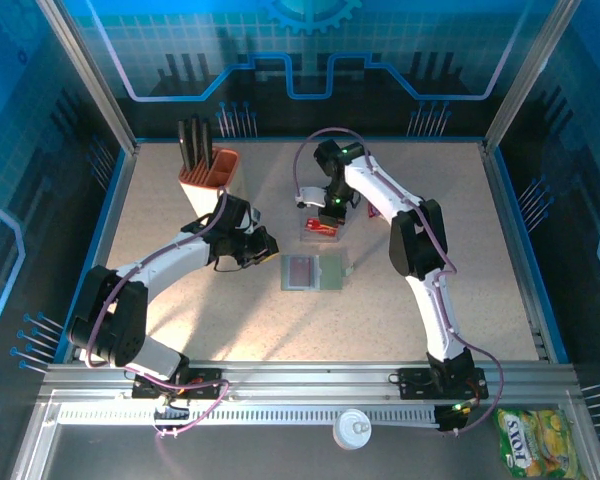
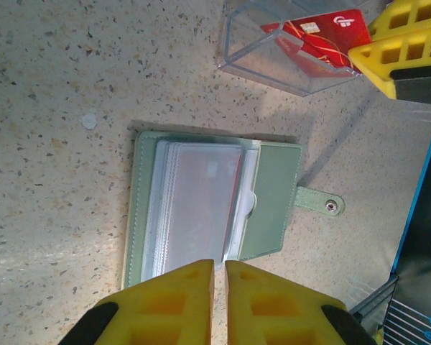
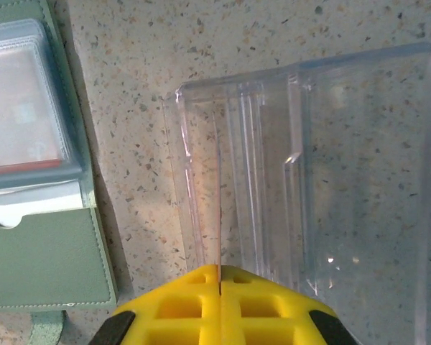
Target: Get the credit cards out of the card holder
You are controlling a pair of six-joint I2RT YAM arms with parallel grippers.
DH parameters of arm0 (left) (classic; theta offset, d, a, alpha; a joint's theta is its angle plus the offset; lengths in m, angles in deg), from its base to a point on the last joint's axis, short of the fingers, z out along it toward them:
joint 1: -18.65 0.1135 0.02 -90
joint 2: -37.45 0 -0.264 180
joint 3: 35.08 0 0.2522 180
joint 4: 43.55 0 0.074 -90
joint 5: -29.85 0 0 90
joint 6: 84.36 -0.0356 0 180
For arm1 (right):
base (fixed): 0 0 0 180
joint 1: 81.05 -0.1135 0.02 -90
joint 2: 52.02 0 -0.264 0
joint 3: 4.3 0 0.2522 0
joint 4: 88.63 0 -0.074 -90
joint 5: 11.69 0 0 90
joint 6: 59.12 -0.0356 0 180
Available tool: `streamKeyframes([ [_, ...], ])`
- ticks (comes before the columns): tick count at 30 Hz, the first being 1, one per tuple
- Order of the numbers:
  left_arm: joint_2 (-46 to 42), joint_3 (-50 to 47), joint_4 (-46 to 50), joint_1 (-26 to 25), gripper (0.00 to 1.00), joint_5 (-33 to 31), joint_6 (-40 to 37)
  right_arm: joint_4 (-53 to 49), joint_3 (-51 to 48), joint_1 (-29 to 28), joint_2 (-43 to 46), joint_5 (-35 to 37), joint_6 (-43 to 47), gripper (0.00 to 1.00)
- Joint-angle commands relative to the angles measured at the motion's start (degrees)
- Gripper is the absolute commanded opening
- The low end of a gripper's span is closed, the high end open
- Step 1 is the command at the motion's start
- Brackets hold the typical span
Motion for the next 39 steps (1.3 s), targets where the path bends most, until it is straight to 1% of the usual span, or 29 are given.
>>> streamKeyframes([
  [1, -0.22, -0.87, -1.21, 0.54, 0.13, -0.34, 1.11, -2.05, -0.07, 0.29, -1.06, 0.06, 1.66, 0.05],
  [2, -0.18, -0.91, -1.39, 0.54, 0.13, -0.25, 1.22, -2.05, -0.06, 0.24, -1.06, 0.15, 1.91, 0.09],
  [4, -0.17, -0.97, -1.59, 0.54, 0.13, -0.25, 1.46, -1.95, -0.07, 0.25, -1.04, 0.61, 2.11, 0.19],
  [5, -0.14, -0.9, -1.69, 0.56, 0.13, -0.26, 1.5, -1.93, 0.01, 0.29, -0.93, 0.96, 2.07, 0.22],
  [8, -0.42, -0.49, -1.23, 0.56, 0.13, -0.68, 1.19, -1.9, 0.78, 0.24, -0.41, 1.68, 2.05, 0.25],
  [13, -0.24, 0.39, -0.72, 0.54, 0.13, -1.08, 0.64, 1.69, 0.72, 0.27, 1.97, 3.0, 1.55, 0.26],
  [19, -0.09, 0.53, -0.75, 0.54, 0.13, -1.1, 0.5, 6.34, 0.75, -0.54, 4.37, 5.12, 0.68, 0.25],
  [22, -0.27, 0.54, -0.55, 0.54, 0.13, -1.16, 0.33, 8.4, 0.04, -1.05, 4.53, 6.36, 0.7, 0.23],
  [25, -0.46, 0.45, -0.62, 0.55, 0.13, -1.13, 0.34, 9.36, -0.51, -1.42, 4.4, 6.83, 0.71, 0.18],
  [29, -0.45, -0.06, -1.12, 0.55, 0.12, -1.05, 0.66, 10.76, -1.03, -1.77, 3.91, 7.18, 0.18, 0.09],
  [39, 0.26, -0.13, -1.61, 0.6, 0.12, -0.52, 0.71, 11.87, -4.56, -2.98, 2.53, 7.14, -0.17, 0.07],
])
